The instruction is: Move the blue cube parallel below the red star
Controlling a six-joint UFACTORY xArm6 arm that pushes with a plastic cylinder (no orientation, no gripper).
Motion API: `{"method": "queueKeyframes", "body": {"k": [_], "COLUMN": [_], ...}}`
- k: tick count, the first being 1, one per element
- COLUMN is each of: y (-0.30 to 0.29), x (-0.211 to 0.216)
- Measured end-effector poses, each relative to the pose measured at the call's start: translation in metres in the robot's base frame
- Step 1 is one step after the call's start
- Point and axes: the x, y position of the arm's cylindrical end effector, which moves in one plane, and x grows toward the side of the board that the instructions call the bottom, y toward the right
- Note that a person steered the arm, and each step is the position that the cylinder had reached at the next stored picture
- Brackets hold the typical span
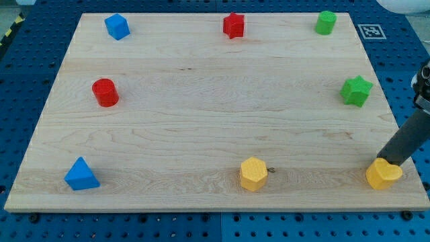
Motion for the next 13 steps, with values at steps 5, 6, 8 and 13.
{"method": "queueKeyframes", "body": {"k": [5, 6, 8, 13], "y": [-0.077, -0.082, -0.083, -0.246], "x": [-0.06, -0.068, -0.071, -0.137]}}
